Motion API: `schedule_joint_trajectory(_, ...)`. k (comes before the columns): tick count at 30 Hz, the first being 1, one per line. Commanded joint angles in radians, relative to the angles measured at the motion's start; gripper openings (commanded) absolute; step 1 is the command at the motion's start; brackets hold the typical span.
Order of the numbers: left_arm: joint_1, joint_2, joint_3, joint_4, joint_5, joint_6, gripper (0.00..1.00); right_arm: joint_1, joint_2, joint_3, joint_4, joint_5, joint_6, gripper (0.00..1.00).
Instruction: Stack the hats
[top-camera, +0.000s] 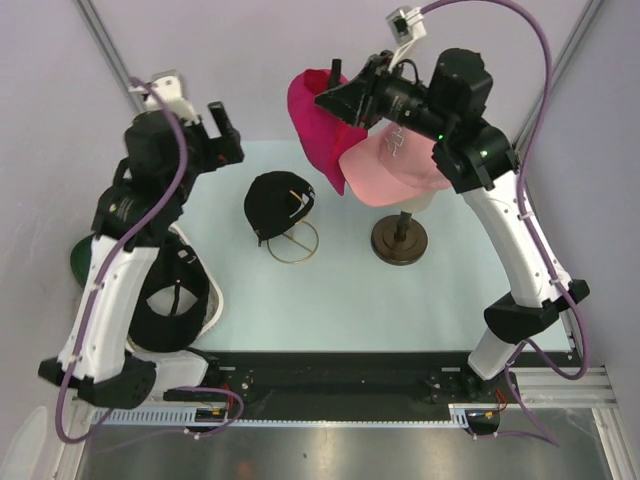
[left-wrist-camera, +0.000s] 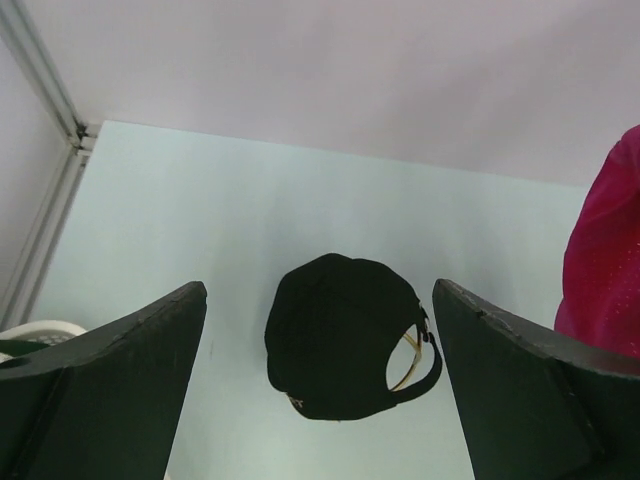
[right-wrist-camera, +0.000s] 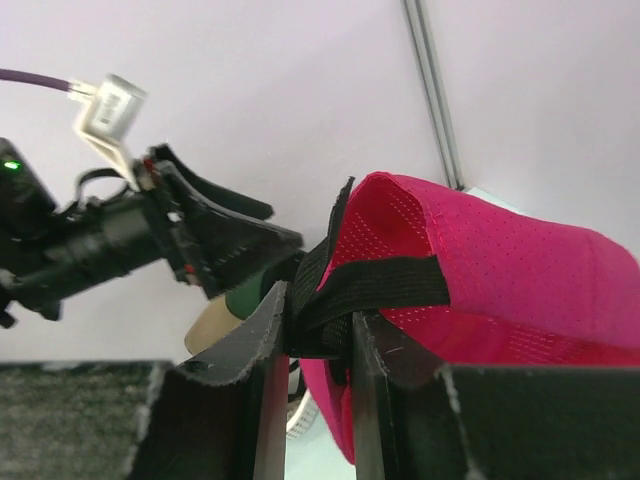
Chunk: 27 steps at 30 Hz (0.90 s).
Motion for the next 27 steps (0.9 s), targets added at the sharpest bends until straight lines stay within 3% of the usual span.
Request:
schedule_joint_trajectory(1,-0.052,0.037,0.089,0.019,-0.045,0.016,1.0,-0.084,-0.041,-0.015,0.029,-0.129,0.088,0.0)
schedule_joint_trajectory(7,-0.054,0.02,0.038,0.125,0.109,-0.04,1.0,-0.156,-0.041,-0.015,0.106,-0.26,0.202,0.0)
schedule_joint_trajectory(12,-0.054,-0.019,-0.044,0.255,0.328,-0.032,1.0,-0.161,-0.035,-0.016,0.187,-0.352,0.289,0.0)
schedule_joint_trajectory(27,-0.054,-0.003,-0.07,0.265,0.393,-0.037,1.0,-0.256,-0.081,-0.021,0.374,-0.504,0.582,0.0)
